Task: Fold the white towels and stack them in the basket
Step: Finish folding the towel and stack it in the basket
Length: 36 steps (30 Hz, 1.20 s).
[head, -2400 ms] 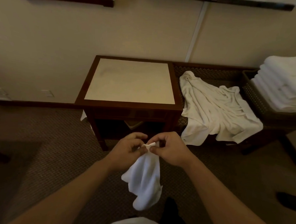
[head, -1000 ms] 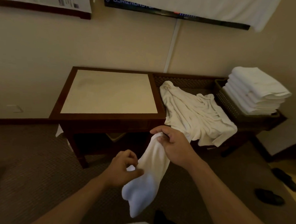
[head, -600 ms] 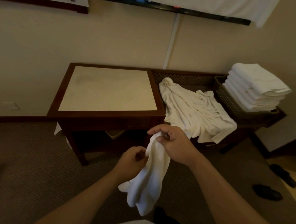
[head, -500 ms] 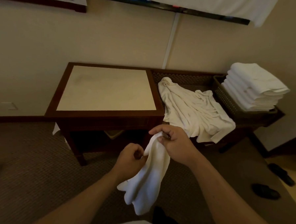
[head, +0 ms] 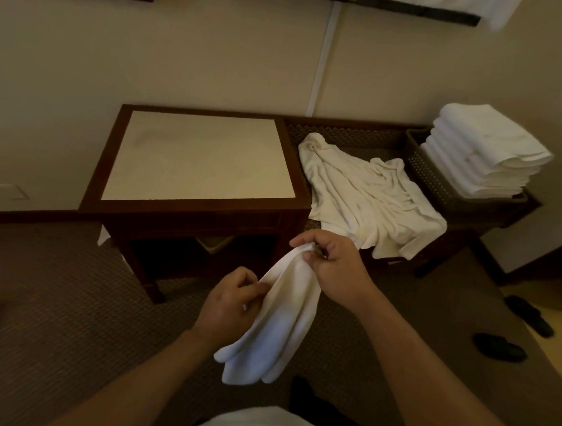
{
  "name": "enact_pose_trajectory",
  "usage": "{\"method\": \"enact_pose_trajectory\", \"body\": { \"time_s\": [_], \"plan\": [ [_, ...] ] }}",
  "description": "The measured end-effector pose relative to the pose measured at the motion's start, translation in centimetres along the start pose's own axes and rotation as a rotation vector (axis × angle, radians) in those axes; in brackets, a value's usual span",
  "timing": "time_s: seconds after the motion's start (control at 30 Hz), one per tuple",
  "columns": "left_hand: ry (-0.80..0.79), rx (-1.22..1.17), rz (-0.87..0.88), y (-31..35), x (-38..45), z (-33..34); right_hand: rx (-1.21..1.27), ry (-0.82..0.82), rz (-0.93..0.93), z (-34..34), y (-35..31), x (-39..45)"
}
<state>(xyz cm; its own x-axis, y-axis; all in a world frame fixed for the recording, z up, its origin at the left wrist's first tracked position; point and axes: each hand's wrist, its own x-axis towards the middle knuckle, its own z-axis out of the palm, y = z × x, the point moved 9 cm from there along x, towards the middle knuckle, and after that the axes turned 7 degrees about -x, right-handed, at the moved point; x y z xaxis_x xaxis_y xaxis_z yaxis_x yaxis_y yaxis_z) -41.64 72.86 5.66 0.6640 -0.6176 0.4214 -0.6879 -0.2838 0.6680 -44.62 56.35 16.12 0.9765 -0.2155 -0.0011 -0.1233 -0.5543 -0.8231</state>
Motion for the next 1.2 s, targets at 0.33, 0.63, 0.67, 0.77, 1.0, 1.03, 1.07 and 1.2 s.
{"method": "enact_pose_trajectory", "body": {
  "time_s": [0.33,0.63,0.67,0.77,1.0,1.03,1.07,1.2],
  "plan": [
    [0.041,-0.166,-0.385,-5.4,-0.5,0.5,0.062,-0.081,-0.032,2.0,-0.2,-0.1],
    [-0.265,-0.098,-0.25,-5.4,-1.2,3.8,0.097,-0.071,-0.059,2.1,-0.5,-0.3],
    [-0.307,-0.082,-0.279,-5.6,-1.2,4.2,0.096,-0.072,-0.063,2.1,-0.6,-0.3],
    [-0.402,0.03,-0.355,-6.3,-1.5,4.4,0.097,-0.067,-0.068,1.9,-0.5,-0.1],
    [-0.481,0.225,-0.472,-8.5,-3.4,4.4,0.185,-0.034,-0.083,1.0,-1.1,0.8],
    [-0.405,0.16,-0.505,-8.8,-3.4,4.1,0.183,-0.028,-0.093,0.6,-1.3,1.0],
    [-0.315,0.108,-0.533,-9.1,-3.3,3.5,0.183,-0.019,-0.101,0.1,-1.6,1.1],
    [-0.264,0.101,-0.612,-10.4,-3.9,2.7,0.224,0.041,-0.116,-2.3,-2.2,1.7]
  ]
}}
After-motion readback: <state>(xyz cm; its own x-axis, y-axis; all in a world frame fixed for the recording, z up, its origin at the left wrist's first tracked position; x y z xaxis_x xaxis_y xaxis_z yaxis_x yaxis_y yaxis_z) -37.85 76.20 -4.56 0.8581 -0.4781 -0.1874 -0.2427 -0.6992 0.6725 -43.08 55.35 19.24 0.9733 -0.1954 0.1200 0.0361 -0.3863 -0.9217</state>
